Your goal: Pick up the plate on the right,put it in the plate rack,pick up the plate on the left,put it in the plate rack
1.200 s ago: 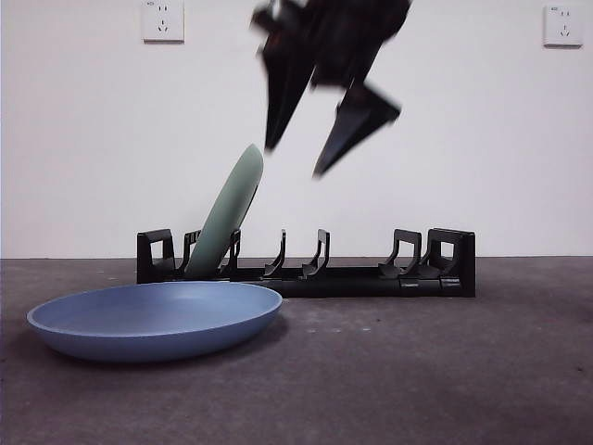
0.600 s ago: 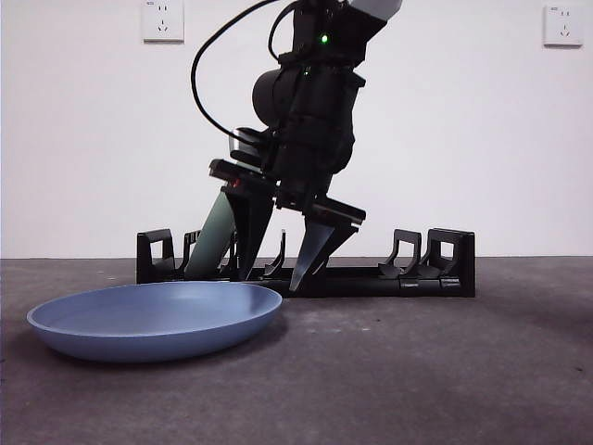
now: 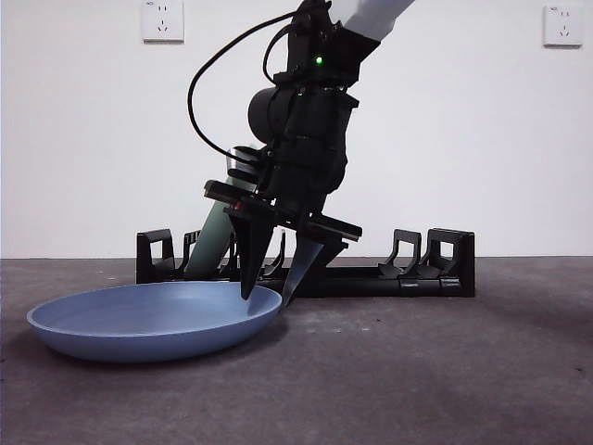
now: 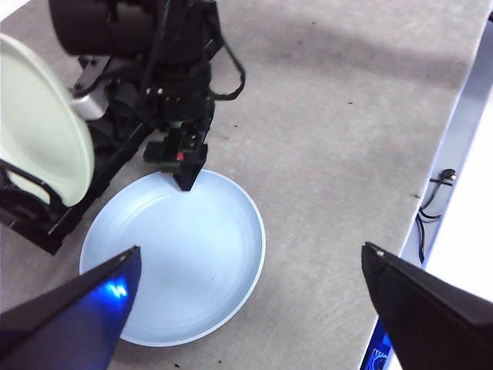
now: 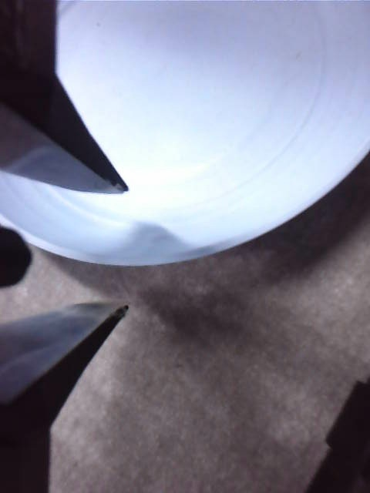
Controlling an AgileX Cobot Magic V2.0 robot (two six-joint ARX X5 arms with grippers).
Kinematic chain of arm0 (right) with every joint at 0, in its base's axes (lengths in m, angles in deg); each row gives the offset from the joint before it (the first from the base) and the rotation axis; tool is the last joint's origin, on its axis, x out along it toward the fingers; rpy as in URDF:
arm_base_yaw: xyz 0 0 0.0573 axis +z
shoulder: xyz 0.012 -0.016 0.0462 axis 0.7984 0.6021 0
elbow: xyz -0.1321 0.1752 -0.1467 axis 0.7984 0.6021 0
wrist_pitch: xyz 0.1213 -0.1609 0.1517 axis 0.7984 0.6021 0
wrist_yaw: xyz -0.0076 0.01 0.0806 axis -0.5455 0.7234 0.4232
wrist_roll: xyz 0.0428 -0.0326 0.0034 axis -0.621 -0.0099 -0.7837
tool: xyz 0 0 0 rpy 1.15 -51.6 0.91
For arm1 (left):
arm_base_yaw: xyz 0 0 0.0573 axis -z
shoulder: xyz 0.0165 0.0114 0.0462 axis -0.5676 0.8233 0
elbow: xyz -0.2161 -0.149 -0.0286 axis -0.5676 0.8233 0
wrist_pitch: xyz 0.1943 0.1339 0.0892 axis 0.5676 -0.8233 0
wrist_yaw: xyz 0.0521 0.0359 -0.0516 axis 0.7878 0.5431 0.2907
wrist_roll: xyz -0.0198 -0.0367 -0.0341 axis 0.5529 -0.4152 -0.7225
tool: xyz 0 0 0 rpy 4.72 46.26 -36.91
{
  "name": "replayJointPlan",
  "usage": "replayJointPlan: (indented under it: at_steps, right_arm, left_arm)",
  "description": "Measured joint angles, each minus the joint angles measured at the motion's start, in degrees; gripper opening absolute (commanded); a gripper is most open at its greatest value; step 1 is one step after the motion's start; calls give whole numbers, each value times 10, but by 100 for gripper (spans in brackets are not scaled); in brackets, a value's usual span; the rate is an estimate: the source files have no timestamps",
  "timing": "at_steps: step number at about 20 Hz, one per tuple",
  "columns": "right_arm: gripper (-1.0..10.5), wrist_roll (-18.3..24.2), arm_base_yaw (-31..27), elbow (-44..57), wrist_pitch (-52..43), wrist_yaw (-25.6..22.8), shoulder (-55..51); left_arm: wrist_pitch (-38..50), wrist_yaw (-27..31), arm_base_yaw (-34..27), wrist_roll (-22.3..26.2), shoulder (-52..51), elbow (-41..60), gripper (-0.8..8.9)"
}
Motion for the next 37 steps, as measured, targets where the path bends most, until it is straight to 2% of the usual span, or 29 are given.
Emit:
replayJointPlan:
  at_steps: [2,4,8,10,14,18,21,29,34,37]
  right_arm:
    - [193,-2,1,0,-2,0,0]
    - [89,-7,1,0,-5,0,0]
    - [79,-16,2,0,-8,0,0]
    - [-2,-24,2,0,-9,-4,0]
    - [-10,-30,1,0,-9,-6,2]
    - [-12,-31,1,0,0,-6,2]
    - [-12,-30,0,-2,40,-4,-4]
    - [-12,-19,-22,-1,138,-8,-193]
    - [-12,-20,-49,0,181,1,-262]
    - [-12,-26,-56,0,181,23,-287]
  left_arm:
    - [0,5,4,2,0,0,481]
    - [0,10,11,2,0,0,481]
    - [0,12,24,5,0,0,481]
    - [0,13,35,9,2,0,481]
    - [-7,14,56,15,6,0,481]
    - [-17,49,86,26,19,0,481]
    - [-19,70,123,50,32,0,481]
    - [-19,184,268,122,102,0,481]
    - [39,318,345,170,167,0,474]
    - [69,367,360,188,193,0,467]
